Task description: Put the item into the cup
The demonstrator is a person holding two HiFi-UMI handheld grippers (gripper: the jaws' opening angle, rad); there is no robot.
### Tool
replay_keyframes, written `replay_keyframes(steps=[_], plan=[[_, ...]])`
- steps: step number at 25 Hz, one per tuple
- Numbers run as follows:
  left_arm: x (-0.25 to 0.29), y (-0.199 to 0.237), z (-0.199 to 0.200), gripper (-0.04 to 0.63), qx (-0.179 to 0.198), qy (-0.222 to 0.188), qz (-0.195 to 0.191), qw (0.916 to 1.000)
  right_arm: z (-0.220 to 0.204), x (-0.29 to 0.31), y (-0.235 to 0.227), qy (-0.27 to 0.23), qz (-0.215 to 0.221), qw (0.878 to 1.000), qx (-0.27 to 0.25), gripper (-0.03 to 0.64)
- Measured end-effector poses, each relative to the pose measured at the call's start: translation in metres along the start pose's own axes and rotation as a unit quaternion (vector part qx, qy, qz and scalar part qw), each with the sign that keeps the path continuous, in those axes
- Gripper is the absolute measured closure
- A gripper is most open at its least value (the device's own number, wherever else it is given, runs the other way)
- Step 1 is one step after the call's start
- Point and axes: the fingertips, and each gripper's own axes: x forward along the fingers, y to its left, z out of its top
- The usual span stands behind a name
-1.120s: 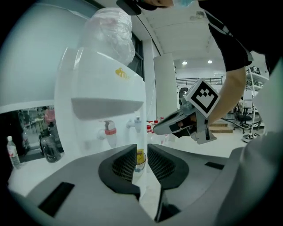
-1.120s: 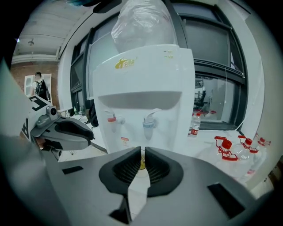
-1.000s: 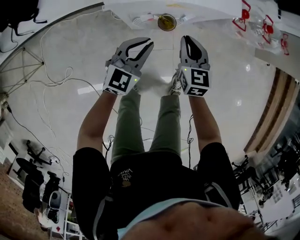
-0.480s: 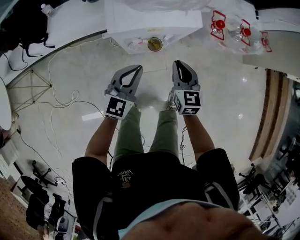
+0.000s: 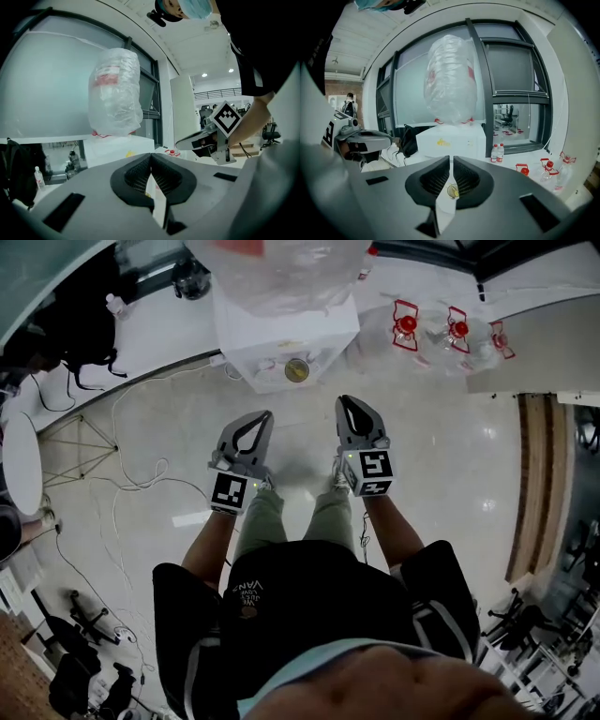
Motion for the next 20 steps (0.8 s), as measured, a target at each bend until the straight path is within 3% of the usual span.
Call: replay_keyframes(steps=[14, 20], plan=[[-0.037, -0.028, 0.084, 0.575, 0.003, -0.013, 0.048, 0.9988, 0.058, -0.066, -0.002, -0.015, 0.029, 0.999, -0.02, 0.563], [-0.054, -0.047, 0.102, 0.575, -0.003, -0.016, 0.062, 0.9979, 0.071, -0.099, -0.005, -0.023, 0.044, 0.998, -0.023, 0.563]])
